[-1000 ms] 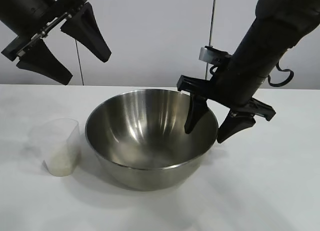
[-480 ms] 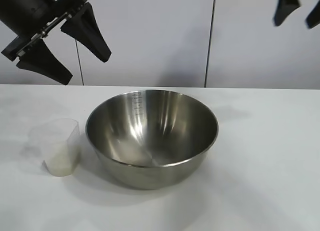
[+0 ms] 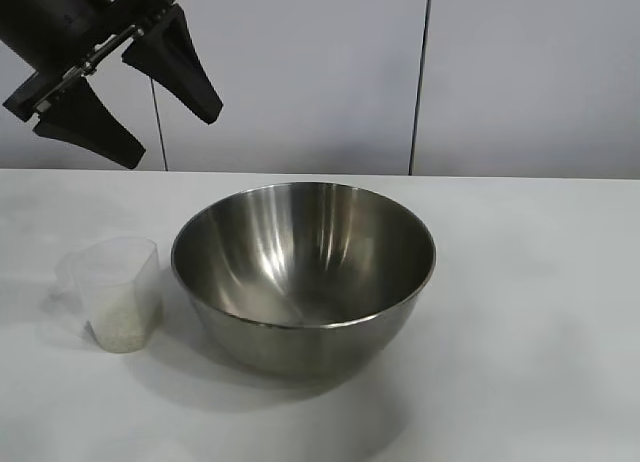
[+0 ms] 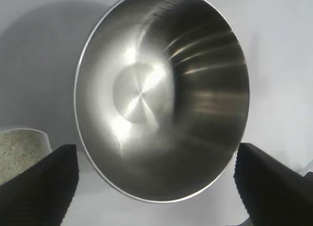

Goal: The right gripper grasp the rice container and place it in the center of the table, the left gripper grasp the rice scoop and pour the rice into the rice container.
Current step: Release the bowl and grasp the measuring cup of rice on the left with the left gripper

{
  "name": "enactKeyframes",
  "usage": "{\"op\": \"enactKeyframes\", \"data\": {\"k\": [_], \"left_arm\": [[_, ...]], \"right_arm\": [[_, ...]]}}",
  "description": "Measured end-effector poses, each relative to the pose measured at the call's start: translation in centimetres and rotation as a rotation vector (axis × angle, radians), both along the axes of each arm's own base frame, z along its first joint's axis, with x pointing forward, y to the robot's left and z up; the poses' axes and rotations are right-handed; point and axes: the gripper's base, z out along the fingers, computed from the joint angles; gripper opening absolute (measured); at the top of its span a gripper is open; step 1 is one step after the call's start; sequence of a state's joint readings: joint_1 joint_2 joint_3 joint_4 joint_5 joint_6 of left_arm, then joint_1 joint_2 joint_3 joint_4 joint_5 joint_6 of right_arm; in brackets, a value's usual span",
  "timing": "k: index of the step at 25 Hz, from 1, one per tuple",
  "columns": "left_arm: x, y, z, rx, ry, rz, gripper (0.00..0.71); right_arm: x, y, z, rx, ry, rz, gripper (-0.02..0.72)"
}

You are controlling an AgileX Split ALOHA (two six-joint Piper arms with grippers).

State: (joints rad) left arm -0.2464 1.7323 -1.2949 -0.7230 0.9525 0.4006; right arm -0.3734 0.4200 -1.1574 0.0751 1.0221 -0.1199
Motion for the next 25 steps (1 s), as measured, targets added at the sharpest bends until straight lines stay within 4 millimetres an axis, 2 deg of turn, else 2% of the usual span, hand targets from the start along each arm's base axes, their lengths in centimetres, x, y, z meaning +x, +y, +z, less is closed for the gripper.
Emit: {"op": "enactKeyframes", "data": {"k": [1, 4, 7, 11, 21, 25], "left_arm": [[0.0, 0.0, 0.0, 0.000, 0.000, 0.000, 0.624], [0.0, 0.0, 0.0, 0.000, 0.000, 0.000, 0.624], [0.0, 0.0, 0.0, 0.000, 0.000, 0.000, 0.624], [0.0, 0.0, 0.0, 0.000, 0.000, 0.000, 0.624], [0.0, 0.0, 0.0, 0.000, -0.001, 0.001, 0.624], [0.0, 0.0, 0.0, 0.000, -0.002, 0.002, 0.624]], "right_arm": [[-1.1, 0.5, -1.0, -0.008, -0.033, 0.003, 0.453], [-1.9, 0.9, -5.0, 0.001, -0.060, 0.026, 0.453], [-1.7, 0.8, -8.8, 0.026, -0.032, 0.080, 0.453], [-1.3, 0.5, -12.7, 0.060, 0.048, 0.169, 0.453], [-0.2, 0.2, -17.3, 0.118, 0.267, 0.281, 0.453], [-0.1, 0.1, -17.9, 0.114, 0.297, 0.279, 0.453]]}}
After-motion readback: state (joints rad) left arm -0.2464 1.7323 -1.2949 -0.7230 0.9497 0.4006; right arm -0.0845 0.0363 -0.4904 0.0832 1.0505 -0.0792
